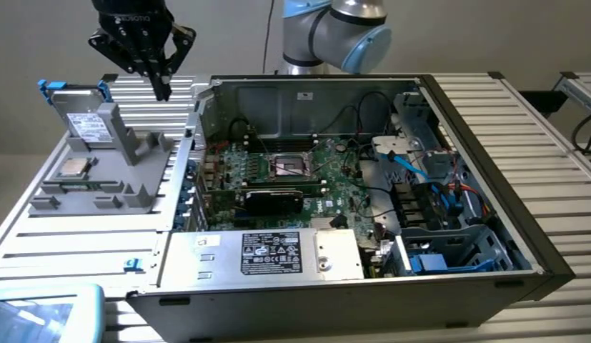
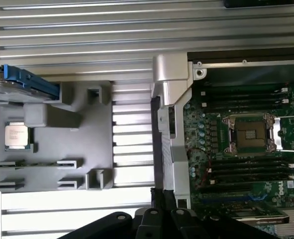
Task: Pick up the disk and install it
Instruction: 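Reach for the disk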
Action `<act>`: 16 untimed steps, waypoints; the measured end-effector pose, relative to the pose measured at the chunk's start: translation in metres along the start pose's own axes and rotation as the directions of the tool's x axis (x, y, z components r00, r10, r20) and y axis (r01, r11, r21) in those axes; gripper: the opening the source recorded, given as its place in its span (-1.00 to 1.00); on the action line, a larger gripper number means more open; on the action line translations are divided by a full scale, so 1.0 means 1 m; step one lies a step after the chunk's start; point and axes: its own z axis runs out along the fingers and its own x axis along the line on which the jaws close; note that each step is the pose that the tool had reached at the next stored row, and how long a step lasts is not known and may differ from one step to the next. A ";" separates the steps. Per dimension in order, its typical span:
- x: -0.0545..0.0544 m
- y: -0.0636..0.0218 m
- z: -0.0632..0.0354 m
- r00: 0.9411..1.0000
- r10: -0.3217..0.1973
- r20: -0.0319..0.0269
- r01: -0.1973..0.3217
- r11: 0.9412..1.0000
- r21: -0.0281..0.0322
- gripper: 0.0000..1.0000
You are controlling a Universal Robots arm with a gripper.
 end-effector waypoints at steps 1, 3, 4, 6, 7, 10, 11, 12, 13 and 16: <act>0.005 0.0007 0.0001 1.000 0.000 0.000 0.000 1.000 0.000 -0.79; 0.014 0.0029 0.0005 1.000 0.000 0.000 0.000 1.000 0.000 -0.79; 0.018 0.0041 0.0007 1.000 0.000 0.000 0.000 1.000 0.000 -0.79; 0.027 0.0055 0.0006 1.000 0.000 -0.001 0.000 1.000 0.000 -0.79; 0.031 0.0061 0.0006 1.000 0.000 -0.002 0.000 1.000 0.000 -0.79; 0.041 0.0116 0.0008 1.000 0.000 -0.003 0.000 1.000 0.000 -0.79; 0.043 0.0138 0.0008 1.000 0.000 -0.004 0.000 1.000 0.000 -0.79; 0.045 0.0160 0.0009 1.000 0.000 -0.004 0.000 1.000 0.000 -0.79; 0.048 0.0187 0.0010 1.000 0.000 -0.005 0.000 1.000 0.000 -0.79; 0.056 0.0267 0.0017 1.000 0.000 -0.005 0.000 1.000 0.000 -0.79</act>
